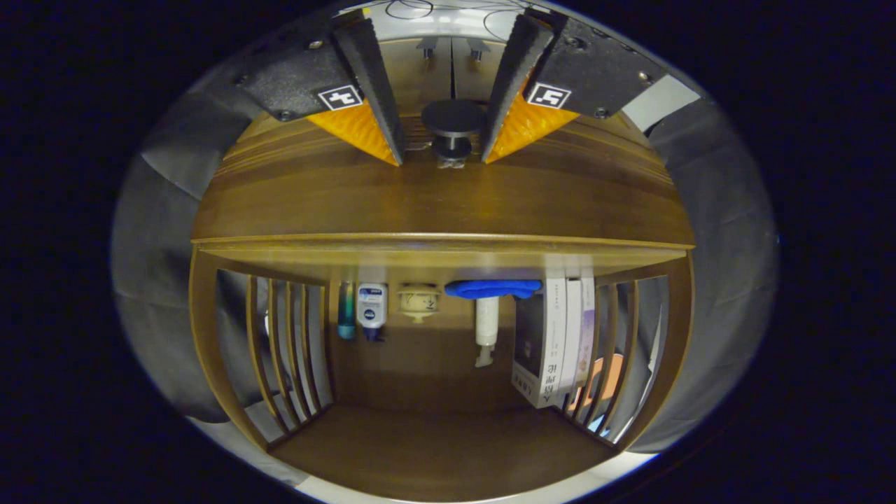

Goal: Pull open the drawer, take out the items inside it, and place them on the countertop above the cabinet.

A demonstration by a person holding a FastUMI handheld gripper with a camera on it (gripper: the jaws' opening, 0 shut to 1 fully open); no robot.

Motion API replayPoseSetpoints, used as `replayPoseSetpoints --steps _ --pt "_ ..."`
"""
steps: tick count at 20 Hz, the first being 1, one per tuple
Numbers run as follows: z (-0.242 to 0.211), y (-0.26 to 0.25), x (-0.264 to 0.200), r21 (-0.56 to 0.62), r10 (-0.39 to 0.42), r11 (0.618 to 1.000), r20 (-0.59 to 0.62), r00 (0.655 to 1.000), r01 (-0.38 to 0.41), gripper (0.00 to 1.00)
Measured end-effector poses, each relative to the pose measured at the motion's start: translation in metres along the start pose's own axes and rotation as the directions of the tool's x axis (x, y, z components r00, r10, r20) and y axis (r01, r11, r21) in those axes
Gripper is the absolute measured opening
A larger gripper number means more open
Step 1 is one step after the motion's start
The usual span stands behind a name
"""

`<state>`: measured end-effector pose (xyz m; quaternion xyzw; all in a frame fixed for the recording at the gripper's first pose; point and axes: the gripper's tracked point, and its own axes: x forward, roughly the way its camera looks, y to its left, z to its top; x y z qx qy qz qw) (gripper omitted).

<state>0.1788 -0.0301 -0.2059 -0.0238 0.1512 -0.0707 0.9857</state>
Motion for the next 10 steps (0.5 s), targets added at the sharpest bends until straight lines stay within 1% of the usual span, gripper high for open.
replayPoseSetpoints --steps 1,2,5,10 --pt "-0.0037 0.0018 0.0001 0.008 0.0 1.0 -0.004 1.0 0.0 0.7" --pt "-0.0074 0.0058 0.0038 0.017 0.003 1.0 -0.001 1.0 -0.003 0.65" --pt "-0.0111 0.0011 0.0038 -0.018 -0.026 0.999 -0.004 1.0 0.026 0.51" --pt "-0.0126 0.0055 0.0009 0.043 0.027 0.999 -0.06 0.998 -0.025 0.4"
